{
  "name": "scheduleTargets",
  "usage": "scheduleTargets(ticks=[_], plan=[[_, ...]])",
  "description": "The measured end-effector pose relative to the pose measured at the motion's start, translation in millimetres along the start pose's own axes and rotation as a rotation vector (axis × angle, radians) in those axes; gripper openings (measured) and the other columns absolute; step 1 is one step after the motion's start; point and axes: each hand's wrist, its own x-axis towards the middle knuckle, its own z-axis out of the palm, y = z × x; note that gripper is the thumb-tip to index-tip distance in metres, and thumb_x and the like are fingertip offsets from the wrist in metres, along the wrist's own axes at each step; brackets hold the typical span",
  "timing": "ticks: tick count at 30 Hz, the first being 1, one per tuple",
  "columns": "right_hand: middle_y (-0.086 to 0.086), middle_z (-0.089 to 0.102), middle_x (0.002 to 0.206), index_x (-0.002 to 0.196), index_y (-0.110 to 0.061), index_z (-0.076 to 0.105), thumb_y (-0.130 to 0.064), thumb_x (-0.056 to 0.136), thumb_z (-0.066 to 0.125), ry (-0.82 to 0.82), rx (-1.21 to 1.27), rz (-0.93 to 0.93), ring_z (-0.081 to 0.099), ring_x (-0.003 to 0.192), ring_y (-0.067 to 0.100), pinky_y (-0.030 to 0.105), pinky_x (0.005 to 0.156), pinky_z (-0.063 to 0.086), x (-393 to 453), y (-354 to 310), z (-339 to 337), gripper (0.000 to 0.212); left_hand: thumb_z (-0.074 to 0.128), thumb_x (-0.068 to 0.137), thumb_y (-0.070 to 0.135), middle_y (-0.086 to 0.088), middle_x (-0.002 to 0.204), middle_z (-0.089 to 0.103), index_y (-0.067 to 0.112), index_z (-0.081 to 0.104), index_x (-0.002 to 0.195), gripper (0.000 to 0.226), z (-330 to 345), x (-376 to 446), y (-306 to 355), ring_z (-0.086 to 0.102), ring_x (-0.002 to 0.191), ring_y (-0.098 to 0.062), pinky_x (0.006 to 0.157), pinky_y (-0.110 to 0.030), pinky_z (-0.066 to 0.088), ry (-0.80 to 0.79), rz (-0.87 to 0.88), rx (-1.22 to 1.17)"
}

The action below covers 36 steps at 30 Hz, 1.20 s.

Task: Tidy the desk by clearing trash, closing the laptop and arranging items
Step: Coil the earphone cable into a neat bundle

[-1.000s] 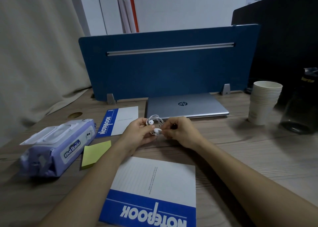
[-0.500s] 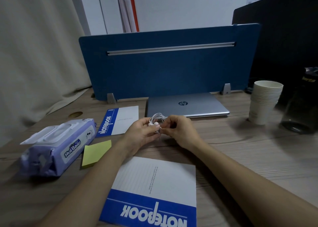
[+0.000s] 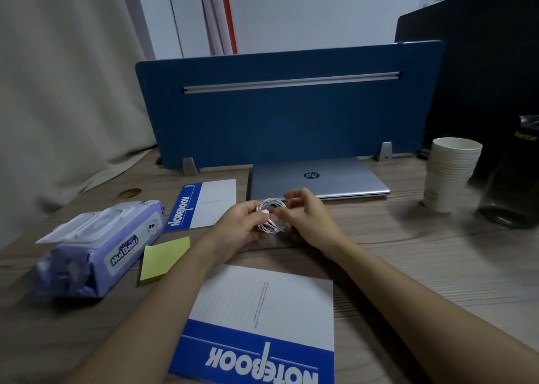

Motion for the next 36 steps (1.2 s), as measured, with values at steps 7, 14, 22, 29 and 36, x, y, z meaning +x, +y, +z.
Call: scheduleTargets(ticks=[7,14,22,29,36], plan=[[0.012,0.056,0.068,0.083,-0.003,0.065,-0.008,0.091,0.060,-0.143,0.266,0.205,0.048,0.057,0.015,0.026,0.050,0.036,2,-4,-7,0.011,0.056,0.096,0.011,-0.014,0.097,0.074,0.006,0.069,0.107,0.017,-8,1,2,0.070,0.090,-0.025,0.080,-0.040,0.057,0.037,0.010,0.082],[0.012,0.065,0.079,0.093,-0.001,0.060,-0.001,0.094,0.054,-0.210,0.494,0.282,0.064,0.071,0.016,0.027,0.068,0.059,4,-9,-6,0.006,0.054,0.098,0.015,-0.021,0.103,0.071,0.006,0.070,0.109,0.021,-12,3,5,0.068,0.087,-0.019,0.070,-0.024,0.054,0.104,0.001,0.104],[0.012,0.058,0.077,0.085,-0.002,0.060,0.003,0.088,0.063,-0.122,0.283,0.226,0.062,0.061,0.013,0.024,0.054,0.056,5,3,-15,0.007,0.062,0.092,0.005,-0.017,0.104,0.072,0.007,0.063,0.114,0.022,0,4,-3,0.071,0.098,-0.030,0.085,-0.040,0.059,0.106,-0.040,0.137],[0.014,0.062,0.075,0.090,-0.006,0.059,0.004,0.084,0.067,-0.025,0.039,0.115,0.065,0.061,0.021,0.035,0.056,0.059,51,-13,-22,0.014,0.059,0.094,0.013,-0.008,0.092,0.073,0.019,0.057,0.115,0.021,-5,41,24,0.073,0.082,-0.019,0.073,-0.031,0.060,0.170,-0.017,0.343],[0.021,0.061,0.080,0.083,-0.005,0.059,0.008,0.080,0.068,-0.008,-0.061,0.132,0.065,0.070,0.033,0.048,0.072,0.060,108,-17,-26,0.016,0.056,0.088,0.016,0.003,0.083,0.072,0.018,0.059,0.109,0.021,-12,102,38,0.069,0.082,-0.016,0.075,-0.033,0.055,0.277,-0.027,0.488]])
